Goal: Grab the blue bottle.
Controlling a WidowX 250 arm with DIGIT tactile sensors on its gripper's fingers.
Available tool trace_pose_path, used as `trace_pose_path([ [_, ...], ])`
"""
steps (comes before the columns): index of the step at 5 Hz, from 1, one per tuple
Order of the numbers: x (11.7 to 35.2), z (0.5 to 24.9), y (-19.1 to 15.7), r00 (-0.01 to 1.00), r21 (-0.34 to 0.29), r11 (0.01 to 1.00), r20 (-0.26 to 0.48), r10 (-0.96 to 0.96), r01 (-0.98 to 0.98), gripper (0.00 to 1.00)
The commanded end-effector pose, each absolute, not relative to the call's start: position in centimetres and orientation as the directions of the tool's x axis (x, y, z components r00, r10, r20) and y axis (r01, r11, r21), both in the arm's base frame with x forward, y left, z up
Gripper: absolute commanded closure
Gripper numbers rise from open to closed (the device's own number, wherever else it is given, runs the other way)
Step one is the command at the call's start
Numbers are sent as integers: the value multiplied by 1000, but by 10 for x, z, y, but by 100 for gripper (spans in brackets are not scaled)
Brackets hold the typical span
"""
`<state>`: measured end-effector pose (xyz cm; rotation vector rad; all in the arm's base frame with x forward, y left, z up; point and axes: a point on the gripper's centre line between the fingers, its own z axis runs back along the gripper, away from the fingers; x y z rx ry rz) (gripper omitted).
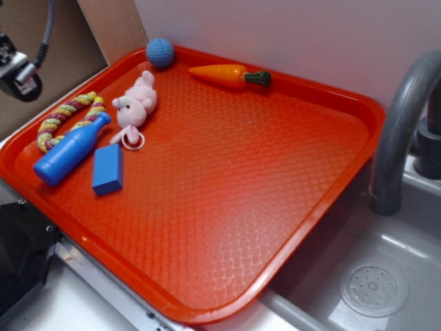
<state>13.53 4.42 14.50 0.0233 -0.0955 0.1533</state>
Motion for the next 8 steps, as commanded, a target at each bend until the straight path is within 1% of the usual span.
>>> trace_pose_path([
  [1, 142, 96, 78, 989, 77, 987, 48, 137, -140, 0],
  [2, 139, 73, 76, 997, 7, 997, -25, 72, -72, 0],
  [3, 136, 56, 74, 997, 39, 998, -50, 53, -51, 0],
  [4, 138, 41, 74, 996, 107, 992, -56, 74, -68, 0],
  [5, 142, 28, 72, 995, 137, 989, -72, 72, -62, 0],
  [6, 144, 13, 67, 994, 151, 988, -95, 59, -45, 0],
  [7, 145, 7, 68, 992, 134, 991, -114, 44, -29, 0],
  [8, 145, 16, 73, 995, 118, 993, -95, 36, -25, 100],
])
